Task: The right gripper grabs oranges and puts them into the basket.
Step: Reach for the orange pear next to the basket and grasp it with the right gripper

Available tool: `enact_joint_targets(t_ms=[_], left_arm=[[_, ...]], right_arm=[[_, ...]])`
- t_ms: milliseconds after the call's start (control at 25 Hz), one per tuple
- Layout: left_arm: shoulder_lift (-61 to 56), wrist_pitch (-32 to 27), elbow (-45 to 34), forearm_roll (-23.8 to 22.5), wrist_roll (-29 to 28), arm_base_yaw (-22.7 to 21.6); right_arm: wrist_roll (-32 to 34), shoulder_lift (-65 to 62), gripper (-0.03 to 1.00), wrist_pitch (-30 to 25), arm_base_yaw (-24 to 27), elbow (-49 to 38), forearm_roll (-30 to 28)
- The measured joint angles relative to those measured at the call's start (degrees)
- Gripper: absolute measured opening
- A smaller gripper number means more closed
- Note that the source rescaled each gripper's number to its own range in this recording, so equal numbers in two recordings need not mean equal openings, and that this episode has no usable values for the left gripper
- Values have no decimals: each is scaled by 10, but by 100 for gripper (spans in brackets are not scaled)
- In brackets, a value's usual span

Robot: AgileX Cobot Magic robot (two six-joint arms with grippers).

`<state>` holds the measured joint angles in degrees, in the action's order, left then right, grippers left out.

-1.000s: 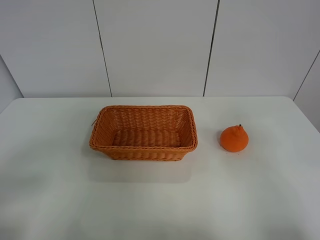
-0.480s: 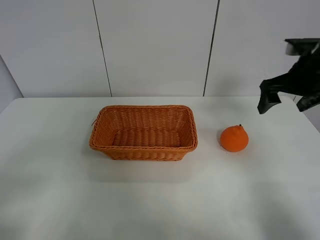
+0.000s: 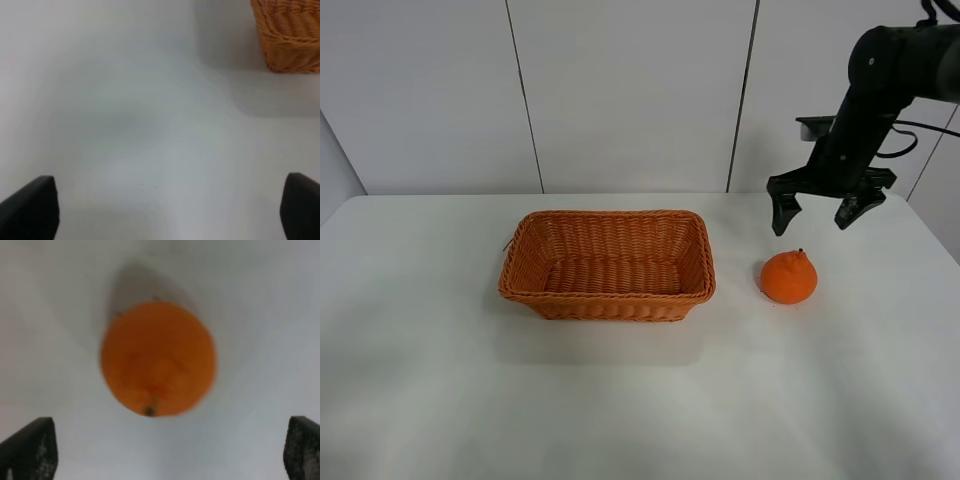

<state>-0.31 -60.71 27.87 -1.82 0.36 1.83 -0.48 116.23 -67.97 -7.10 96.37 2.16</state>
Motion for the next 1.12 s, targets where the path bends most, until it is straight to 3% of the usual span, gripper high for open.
enact_joint_targets(t_ms=[440,1120], left_arm=[[0,0,0,0,0,0],[0,0,0,0,0,0]], right_arm=[[5,50,100,21,18,1,-9],[-4,143,98,86,19,1,22]])
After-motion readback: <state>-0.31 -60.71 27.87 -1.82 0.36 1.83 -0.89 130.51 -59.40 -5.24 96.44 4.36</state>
